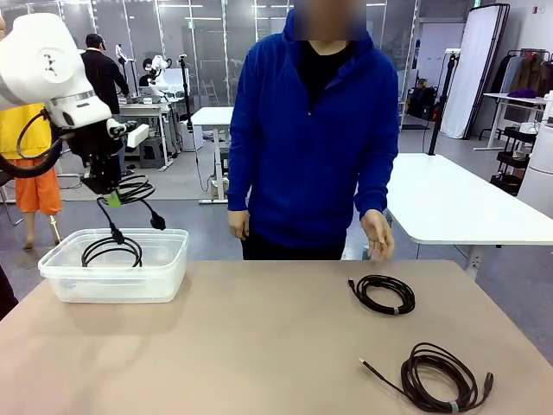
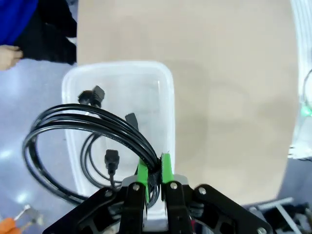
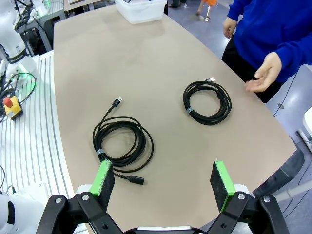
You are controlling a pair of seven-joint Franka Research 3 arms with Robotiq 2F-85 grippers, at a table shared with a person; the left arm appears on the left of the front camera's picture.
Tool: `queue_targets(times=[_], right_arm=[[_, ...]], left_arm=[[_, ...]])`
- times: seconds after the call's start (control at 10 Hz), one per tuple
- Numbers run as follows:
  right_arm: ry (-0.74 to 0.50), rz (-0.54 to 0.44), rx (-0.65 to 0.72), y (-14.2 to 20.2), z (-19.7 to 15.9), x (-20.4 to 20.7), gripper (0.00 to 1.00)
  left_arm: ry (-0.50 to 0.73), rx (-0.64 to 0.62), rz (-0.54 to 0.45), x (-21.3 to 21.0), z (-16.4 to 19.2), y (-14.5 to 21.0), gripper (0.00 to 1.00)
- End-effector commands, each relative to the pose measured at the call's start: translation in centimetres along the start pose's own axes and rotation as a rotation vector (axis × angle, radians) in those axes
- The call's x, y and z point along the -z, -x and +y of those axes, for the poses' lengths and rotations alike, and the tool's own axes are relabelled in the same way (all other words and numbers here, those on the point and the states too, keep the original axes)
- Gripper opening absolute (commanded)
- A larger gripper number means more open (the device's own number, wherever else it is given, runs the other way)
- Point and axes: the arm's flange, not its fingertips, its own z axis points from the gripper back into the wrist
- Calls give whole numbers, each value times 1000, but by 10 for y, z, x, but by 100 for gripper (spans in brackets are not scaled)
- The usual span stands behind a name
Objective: Organize and store the cables.
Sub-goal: Place the Power Cable into the Organizing box.
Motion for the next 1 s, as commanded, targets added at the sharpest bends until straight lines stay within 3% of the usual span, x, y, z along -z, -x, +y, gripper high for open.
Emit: queue_targets(times=[0.0,0.3,0.6,0.9], right_arm=[[6,-15,-6,-1,-2,0,100],[6,-15,-6,-1,-2,0,100],[6,-15,-6,-1,-2,0,100],[6,-15,-6,-1,-2,0,100]], left_arm=[[-43,3,7,9,-7,18,12],[-68,-45,17,19,7,49,12],[-4,-49,13,36,15,66,12],[112,-159,37,123,38,70,12]])
